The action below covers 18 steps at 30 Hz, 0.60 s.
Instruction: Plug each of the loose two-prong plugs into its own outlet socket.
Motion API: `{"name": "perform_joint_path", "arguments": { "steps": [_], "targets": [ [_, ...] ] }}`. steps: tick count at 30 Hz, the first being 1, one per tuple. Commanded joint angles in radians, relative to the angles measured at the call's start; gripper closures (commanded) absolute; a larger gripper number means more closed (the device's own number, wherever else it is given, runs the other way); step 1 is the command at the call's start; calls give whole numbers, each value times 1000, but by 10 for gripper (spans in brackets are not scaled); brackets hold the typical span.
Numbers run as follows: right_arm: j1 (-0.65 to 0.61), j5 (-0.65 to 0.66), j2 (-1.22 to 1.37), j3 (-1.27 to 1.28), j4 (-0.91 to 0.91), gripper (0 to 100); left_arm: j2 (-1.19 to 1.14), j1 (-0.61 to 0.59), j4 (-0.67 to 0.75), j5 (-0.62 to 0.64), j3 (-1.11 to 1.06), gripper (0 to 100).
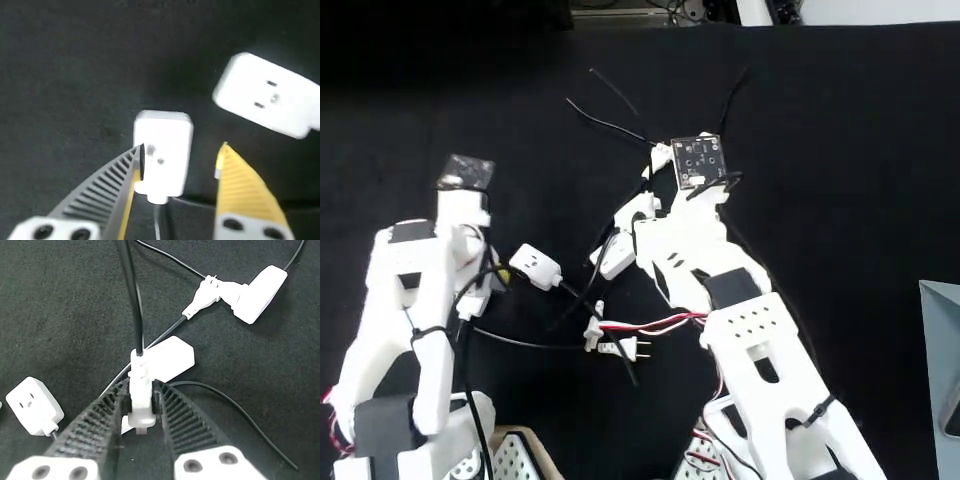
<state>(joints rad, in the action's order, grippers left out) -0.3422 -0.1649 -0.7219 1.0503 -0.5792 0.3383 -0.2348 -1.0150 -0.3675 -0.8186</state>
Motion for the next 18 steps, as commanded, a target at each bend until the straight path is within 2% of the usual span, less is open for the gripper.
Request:
{"name": "perform_joint_path", "arguments": {
  "steps": [1,3,6,13,18],
  "targets": [
    [17,6,-22,-8,23,986,32,44,-5,9,-25,859],
    [17,6,-22,-8,23,986,31,42,-3,8,-33,887],
    [17,6,-22,-8,21,986,20,22,12,8,-44,871],
    [17,6,-22,-8,18,986,21,-139,203,8,-142,704],
    [17,6,-22,-8,18,986,26,-177,209,-46,-154,723]
  ]
}}
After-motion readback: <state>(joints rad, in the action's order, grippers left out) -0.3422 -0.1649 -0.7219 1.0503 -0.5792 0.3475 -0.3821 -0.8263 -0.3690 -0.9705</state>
